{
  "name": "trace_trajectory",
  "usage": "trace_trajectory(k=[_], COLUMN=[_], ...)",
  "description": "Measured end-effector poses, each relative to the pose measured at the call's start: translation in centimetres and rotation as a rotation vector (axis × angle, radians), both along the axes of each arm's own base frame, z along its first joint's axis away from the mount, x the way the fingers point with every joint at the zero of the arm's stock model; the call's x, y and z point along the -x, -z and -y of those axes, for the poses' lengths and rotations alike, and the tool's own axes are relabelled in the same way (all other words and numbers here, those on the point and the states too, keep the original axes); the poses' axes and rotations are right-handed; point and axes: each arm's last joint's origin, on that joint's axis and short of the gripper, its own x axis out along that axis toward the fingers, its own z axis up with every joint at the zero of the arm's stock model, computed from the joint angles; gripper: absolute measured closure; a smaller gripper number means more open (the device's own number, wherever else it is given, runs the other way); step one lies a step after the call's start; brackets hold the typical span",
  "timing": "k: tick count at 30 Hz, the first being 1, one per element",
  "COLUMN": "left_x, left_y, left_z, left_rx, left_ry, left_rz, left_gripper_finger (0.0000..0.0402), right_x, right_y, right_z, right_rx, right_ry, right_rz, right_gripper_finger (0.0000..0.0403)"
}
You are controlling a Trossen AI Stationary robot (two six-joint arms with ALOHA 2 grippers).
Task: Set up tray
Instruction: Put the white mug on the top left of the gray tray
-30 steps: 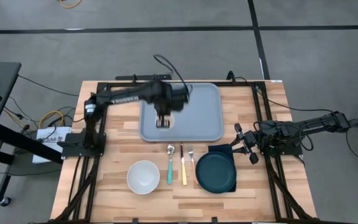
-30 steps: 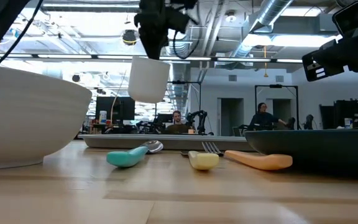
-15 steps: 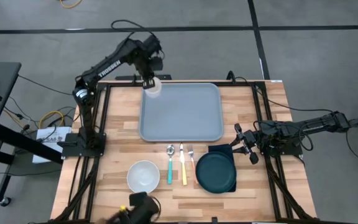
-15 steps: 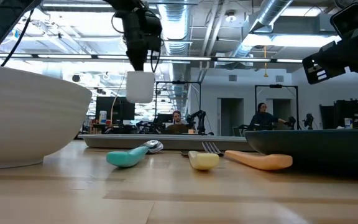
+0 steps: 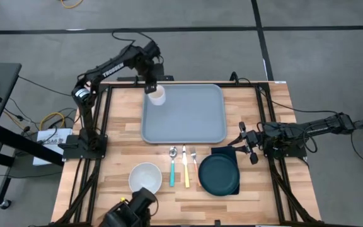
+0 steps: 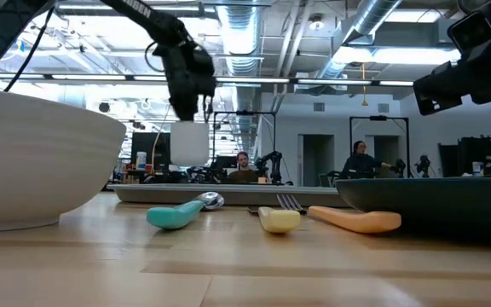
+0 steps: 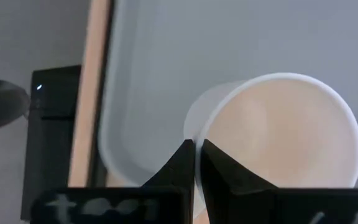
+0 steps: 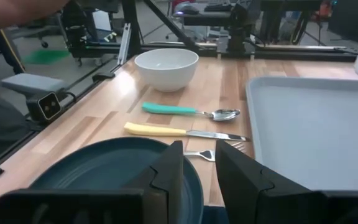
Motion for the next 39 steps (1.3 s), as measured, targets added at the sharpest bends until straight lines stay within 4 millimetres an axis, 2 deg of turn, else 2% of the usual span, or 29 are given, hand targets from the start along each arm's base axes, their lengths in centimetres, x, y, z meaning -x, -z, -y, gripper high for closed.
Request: trace_trajectory(k=[5, 10, 16, 21, 31, 39], left_x=[1.3, 1.5, 0.3, -0.1, 0.0, 1.4], left_y=[1.2, 1.9, 1.9, 1.8, 2.1, 2.0], left_z=[-1.0, -0.9, -0.5, -0.4, -0.7, -2.0], left_rx=[0.010, 0.019, -0.071, -0.103, -0.096, -0.093], left_ry=[-0.037, -0.028, 0.090, 0.123, 0.099, 0.036], left_rz=[-0.015, -0.037, -0.034, -0.032, -0.029, -0.012], left_gripper_finger=[0.0401, 0.0401, 0.0401, 0.0401, 0.0401, 0.0401], right_x=[0.0, 0.0, 0.2, 0.2, 0.2, 0.2], right_y=[0.1, 0.2, 0.6, 0.7, 0.7, 0.7], right_z=[0.0, 0.0, 0.0, 0.0, 0.0, 0.0], right_rx=[-0.023, -0.064, -0.155, -0.178, -0.178, -0.178], right_ry=[0.005, 0.015, 0.044, 0.051, 0.051, 0.050], right_rz=[-0.017, -0.038, -0.108, -0.118, -0.118, -0.118], right_gripper_finger=[0.0316, 0.0316, 0.0316, 0.0316, 0.0316, 0.0316])
